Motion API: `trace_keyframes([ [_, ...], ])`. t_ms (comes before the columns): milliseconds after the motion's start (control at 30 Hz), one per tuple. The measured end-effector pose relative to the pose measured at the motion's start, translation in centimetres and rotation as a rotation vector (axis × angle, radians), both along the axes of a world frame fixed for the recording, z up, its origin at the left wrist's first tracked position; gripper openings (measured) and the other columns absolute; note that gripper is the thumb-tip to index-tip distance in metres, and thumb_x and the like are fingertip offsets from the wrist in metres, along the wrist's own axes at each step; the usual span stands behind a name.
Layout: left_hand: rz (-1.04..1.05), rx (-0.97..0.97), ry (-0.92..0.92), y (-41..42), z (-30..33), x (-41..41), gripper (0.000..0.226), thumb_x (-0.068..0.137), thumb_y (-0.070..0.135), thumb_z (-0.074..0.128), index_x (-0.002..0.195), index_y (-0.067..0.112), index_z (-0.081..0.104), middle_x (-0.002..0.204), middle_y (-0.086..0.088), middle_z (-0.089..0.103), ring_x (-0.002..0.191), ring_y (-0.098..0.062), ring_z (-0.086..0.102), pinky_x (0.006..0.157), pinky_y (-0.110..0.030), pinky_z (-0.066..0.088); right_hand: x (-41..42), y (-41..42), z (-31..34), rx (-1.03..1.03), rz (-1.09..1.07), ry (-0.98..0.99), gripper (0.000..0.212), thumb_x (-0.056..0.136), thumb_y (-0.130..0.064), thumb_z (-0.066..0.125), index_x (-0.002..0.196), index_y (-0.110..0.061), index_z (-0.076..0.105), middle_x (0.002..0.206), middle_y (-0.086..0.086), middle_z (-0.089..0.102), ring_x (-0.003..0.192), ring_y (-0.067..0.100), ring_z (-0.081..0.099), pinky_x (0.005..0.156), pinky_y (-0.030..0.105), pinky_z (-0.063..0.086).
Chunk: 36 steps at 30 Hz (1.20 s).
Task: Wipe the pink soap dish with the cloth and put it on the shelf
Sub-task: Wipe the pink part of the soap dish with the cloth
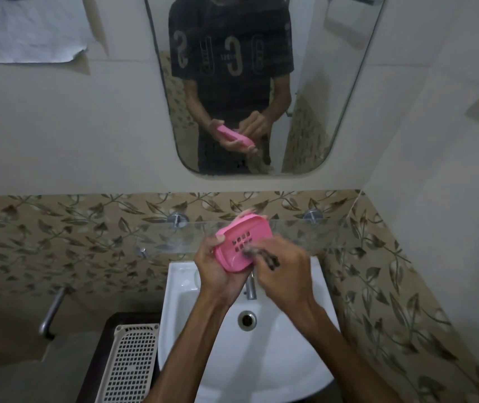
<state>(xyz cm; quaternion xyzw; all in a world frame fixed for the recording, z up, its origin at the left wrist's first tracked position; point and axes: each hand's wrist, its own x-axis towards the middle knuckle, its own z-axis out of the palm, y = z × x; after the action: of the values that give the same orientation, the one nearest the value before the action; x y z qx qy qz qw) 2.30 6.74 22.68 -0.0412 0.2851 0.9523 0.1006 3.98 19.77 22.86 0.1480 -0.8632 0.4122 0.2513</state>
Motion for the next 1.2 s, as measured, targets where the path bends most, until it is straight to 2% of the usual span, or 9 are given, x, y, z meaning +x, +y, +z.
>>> trace_keyframes([
  [100,-0.007,-0.004,0.049,0.2,0.6,0.0,0.086,0.072,0.029,0.055,0.151,-0.001,0.045,0.139,-0.033,0.048,0.114,-0.038,0.050,0.093,-0.045,0.043,-0.6,0.1,0.4,-0.117,-0.158,-0.088,0.026,0.083,0.000,0.079,0.103,-0.017,0.081,0.099,-0.002,0.076,0.084,0.005,0.069,0.078,0.025,0.061],
  [200,0.048,0.002,-0.024,0.0,0.5,-0.1,0.111,0.052,0.032,0.080,0.151,-0.004,0.044,0.129,-0.029,0.048,0.097,-0.032,0.056,0.087,-0.041,0.045,0.7,-1.1,0.1,-0.011,0.059,-0.022,0.030,0.082,0.000,0.078,0.103,-0.021,0.080,0.100,-0.004,0.076,0.089,0.003,0.069,0.085,0.016,0.057],
  [333,0.032,0.018,0.025,0.4,0.8,0.2,0.095,0.063,0.029,0.066,0.150,-0.002,0.046,0.131,-0.029,0.053,0.101,-0.032,0.058,0.086,-0.041,0.049,-0.4,0.0,0.2,-0.077,-0.148,-0.075,0.029,0.083,0.003,0.076,0.103,-0.017,0.080,0.101,-0.001,0.076,0.088,0.008,0.068,0.084,0.026,0.061],
  [433,0.065,0.043,-0.064,0.3,0.3,0.2,0.112,0.049,0.029,0.080,0.150,-0.005,0.044,0.123,-0.029,0.050,0.096,-0.033,0.054,0.086,-0.042,0.043,0.7,-0.7,0.0,0.001,0.041,0.008,0.029,0.081,0.001,0.076,0.100,-0.020,0.081,0.098,-0.005,0.078,0.089,0.003,0.069,0.085,0.018,0.058],
  [567,0.029,0.021,0.038,0.8,0.6,0.4,0.092,0.065,0.028,0.063,0.150,-0.002,0.046,0.126,-0.028,0.059,0.105,-0.033,0.057,0.088,-0.041,0.049,-0.5,-0.5,0.5,-0.150,-0.168,-0.061,0.027,0.083,0.000,0.078,0.102,-0.020,0.080,0.098,-0.004,0.076,0.083,0.004,0.068,0.077,0.026,0.061],
  [700,0.030,0.041,0.037,0.7,0.6,0.4,0.094,0.062,0.030,0.072,0.148,-0.001,0.051,0.118,-0.026,0.065,0.099,-0.030,0.064,0.085,-0.039,0.055,-0.4,-1.0,0.7,-0.061,-0.047,0.016,0.028,0.083,-0.001,0.078,0.102,-0.020,0.080,0.100,-0.004,0.076,0.085,0.002,0.066,0.080,0.017,0.057],
  [800,0.033,0.007,0.027,1.0,0.3,0.4,0.087,0.068,0.030,0.061,0.148,-0.002,0.050,0.126,-0.028,0.059,0.103,-0.032,0.060,0.087,-0.042,0.049,-0.8,-0.5,0.8,-0.147,-0.129,-0.018,0.028,0.082,0.002,0.078,0.102,-0.019,0.080,0.100,-0.004,0.077,0.088,0.002,0.068,0.082,0.021,0.060],
  [900,0.056,0.030,-0.013,0.7,-0.3,0.3,0.074,0.072,0.029,0.056,0.140,0.000,0.060,0.116,-0.025,0.066,0.098,-0.031,0.064,0.088,-0.040,0.052,-0.2,-0.4,0.4,-0.024,0.008,0.044,0.030,0.081,0.005,0.077,0.101,-0.017,0.081,0.102,-0.003,0.078,0.094,0.002,0.068,0.091,0.016,0.055],
  [1200,0.058,0.019,-0.031,0.6,-0.6,0.5,0.074,0.070,0.031,0.062,0.137,-0.001,0.062,0.110,-0.024,0.066,0.092,-0.030,0.061,0.081,-0.038,0.051,0.2,0.9,-0.1,0.076,0.141,0.029,0.029,0.080,0.006,0.076,0.102,-0.014,0.081,0.105,-0.001,0.078,0.098,0.013,0.071,0.091,0.032,0.059],
])
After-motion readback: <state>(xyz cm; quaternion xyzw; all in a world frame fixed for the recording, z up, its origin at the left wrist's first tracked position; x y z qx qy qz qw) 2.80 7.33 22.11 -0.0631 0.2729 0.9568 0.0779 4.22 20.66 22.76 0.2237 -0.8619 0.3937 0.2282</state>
